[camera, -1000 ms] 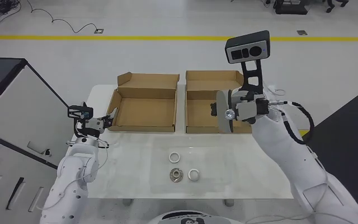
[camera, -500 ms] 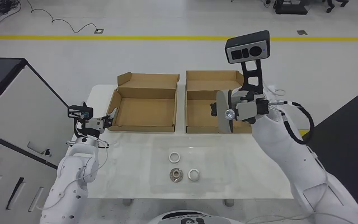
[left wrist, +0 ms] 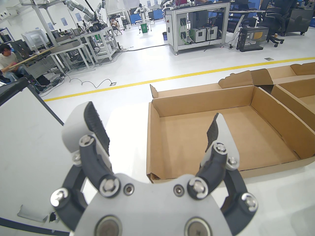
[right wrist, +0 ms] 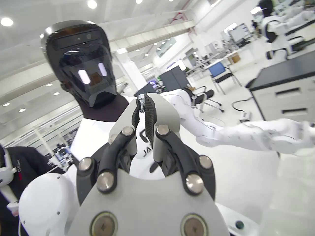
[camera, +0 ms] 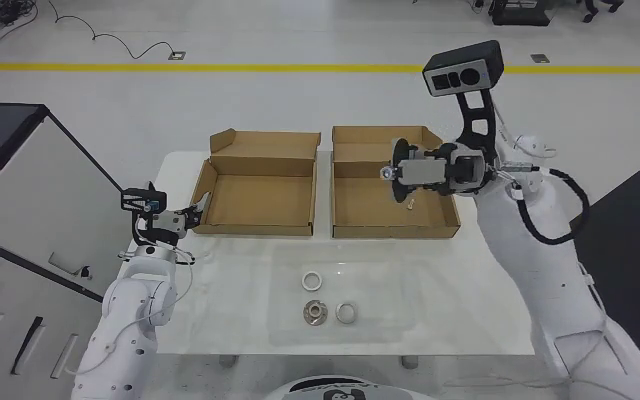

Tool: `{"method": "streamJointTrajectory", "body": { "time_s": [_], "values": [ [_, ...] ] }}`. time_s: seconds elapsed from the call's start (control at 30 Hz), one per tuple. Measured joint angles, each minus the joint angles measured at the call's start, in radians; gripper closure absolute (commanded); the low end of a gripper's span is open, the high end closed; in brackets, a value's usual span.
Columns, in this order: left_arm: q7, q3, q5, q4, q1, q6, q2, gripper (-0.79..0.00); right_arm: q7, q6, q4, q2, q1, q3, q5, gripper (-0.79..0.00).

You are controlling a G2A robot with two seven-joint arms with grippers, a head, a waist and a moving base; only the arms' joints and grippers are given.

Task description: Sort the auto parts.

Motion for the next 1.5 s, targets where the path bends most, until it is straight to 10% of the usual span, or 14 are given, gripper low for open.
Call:
{"method": "streamJointTrajectory", "body": {
  "time_s": [0.47,1.5],
  "values": [
    [0.000,0.000,0.000,0.000,0.000,0.000,0.000,-0.785,0.054,0.209,-0.009,0.067,0.013,0.164,-0.677,0.000],
    [0.000,0.000,0.000,0.000,0.000,0.000,0.000,-0.785,0.209,0.166,0.378,0.021,0.473,-0.373,-1.443,0.000]
  ]
}}
